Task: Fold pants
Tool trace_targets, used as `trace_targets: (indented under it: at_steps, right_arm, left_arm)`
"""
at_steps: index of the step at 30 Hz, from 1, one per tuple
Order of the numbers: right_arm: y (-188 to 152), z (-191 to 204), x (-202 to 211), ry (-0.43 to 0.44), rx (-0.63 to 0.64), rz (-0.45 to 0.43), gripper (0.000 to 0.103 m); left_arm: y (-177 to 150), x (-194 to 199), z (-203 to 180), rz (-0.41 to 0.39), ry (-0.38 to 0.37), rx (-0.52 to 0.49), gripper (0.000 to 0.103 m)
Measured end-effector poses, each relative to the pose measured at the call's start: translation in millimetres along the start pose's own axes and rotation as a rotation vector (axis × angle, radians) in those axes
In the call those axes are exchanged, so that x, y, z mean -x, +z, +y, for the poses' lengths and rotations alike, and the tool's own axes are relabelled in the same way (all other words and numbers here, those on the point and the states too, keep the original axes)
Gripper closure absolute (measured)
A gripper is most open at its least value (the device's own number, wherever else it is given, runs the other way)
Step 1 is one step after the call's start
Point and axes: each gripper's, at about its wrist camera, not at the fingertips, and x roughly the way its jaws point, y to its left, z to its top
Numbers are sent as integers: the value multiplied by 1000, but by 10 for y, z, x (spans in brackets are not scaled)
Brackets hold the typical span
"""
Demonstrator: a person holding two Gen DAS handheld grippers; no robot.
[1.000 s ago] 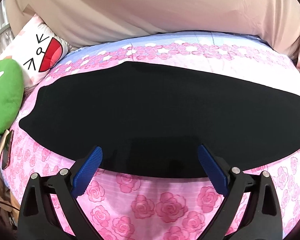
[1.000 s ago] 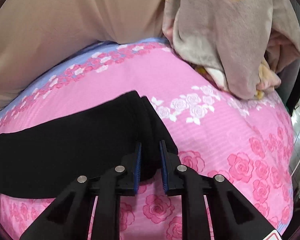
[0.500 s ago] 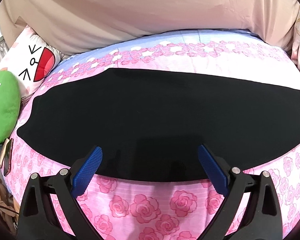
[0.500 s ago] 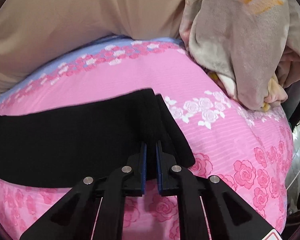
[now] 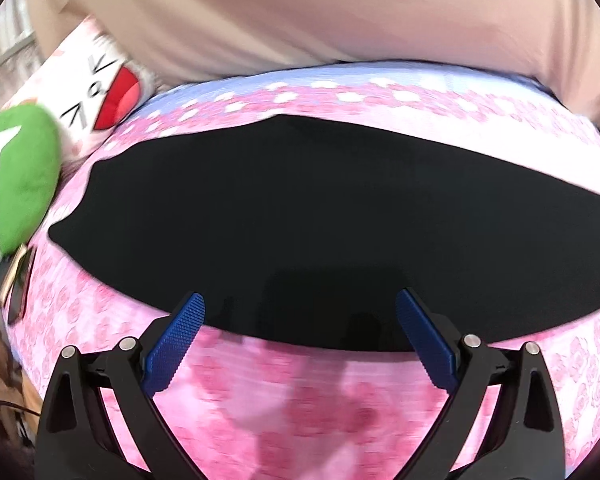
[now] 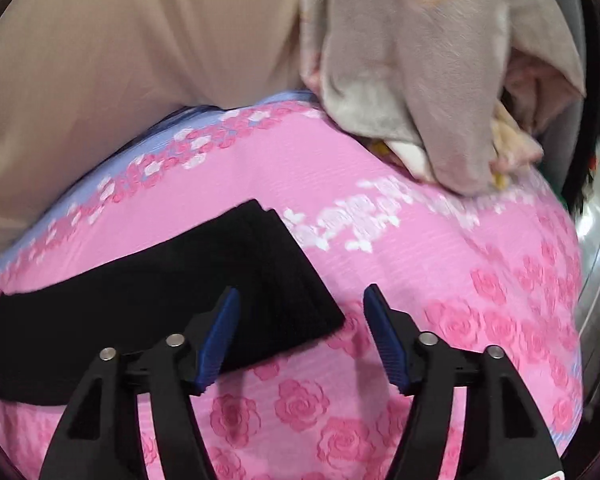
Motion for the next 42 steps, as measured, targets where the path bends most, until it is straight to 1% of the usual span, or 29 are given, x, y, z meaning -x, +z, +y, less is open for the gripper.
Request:
trace_targets:
  at_steps: [3,5,6,7,8,9,10,11,12,13,14,15,17,18,21,23,24,25,26,27,29,30,31,33,35,36,38,39,42]
  right_arm:
    - [-85,-112,-222,79,-82,88,37]
    - [-89,-73,-240,77,-78,71,38]
    - [-67,-29,-288,87,-69,81,38]
    - [-49,3,-318,75,-65,78,40]
    - [-34,43,-336,48,-59,73,54]
    - [-11,97,-375,45,-47,81,86]
    - [2,147,-380,87,-57,92,87]
    - [19,181,-347,90,-74,92,87]
    - [61,343,-267,66,-45,75,87]
    - [105,450,-174,90,-29,56,88]
    - [144,602,-63,137,-19,37,88]
    - [196,849,77,201,2,21,88]
    - [250,1380,316,282,91,-13,87]
    - [246,1752,431,339,157,-21,87]
    - [70,2759,562,501,319,14,86]
    - [-138,3279,503,569,398,64,86]
    - [-324,3590,406,592,452,107,85]
    - [-477,3794,314,606,488,144,84]
    - [-708,4046,153,618,538,208,82]
    - [-883,4205,10,599,570,258,79]
    - [-1147,4347,-126,537,618,310,79]
    - [-1194,4333,-42,522,628,259,75]
    - [-1172,4287,13,525,624,245,70]
    - [-1014,4046,271,554,563,193,50]
    - [-849,3729,471,515,514,103,45]
    - [-764,3504,569,459,495,59,44]
    - [-695,3200,617,378,475,26,44]
    - [-682,2999,619,341,447,25,44]
    - [-704,2538,525,296,362,55,44]
  left_arm:
    - [-2,-50,211,11,10,44,8]
    - [-11,-47,283,9,11,55,8]
    - [-21,-37,314,7,7,59,8]
    - [-36,-25,337,5,0,61,8]
    - [-52,-17,364,3,-9,63,8]
    - [-68,-16,387,3,-17,65,8]
    - [-85,-18,411,4,-24,66,8]
    - [-94,-23,433,6,-28,68,8]
    - [-104,-26,460,6,-31,71,8]
    - [-115,-28,498,6,-34,75,8]
    - [-123,-31,558,4,-37,85,8]
    - [-128,-38,610,3,-39,94,8]
    - [-142,-55,727,3,-44,114,8]
    - [-148,-66,776,3,-45,125,8]
    - [-168,-93,921,8,-54,151,8]
    - [-198,-83,1024,7,-56,164,8]
    - [-211,-75,1071,6,-55,167,8]
    - [-218,-68,1111,5,-53,170,8]
    - [-235,-57,1172,2,-52,176,8]
    - [-250,-51,1220,0,-51,179,8]
    - [-280,-47,1307,0,-45,182,8]
    - [-293,-43,1341,-2,-43,184,8]
    - [-303,-42,1377,-4,-40,185,8]
    - [-318,-45,1441,-11,-33,194,8]
    - [-310,-53,1464,-21,-31,206,8]
    - [-298,-59,1456,-23,-37,210,8]
    - [-248,-67,1396,-26,-61,209,8]
    - [-221,-60,1350,-32,-73,204,8]
    - [-117,-14,1115,-48,-129,174,8]
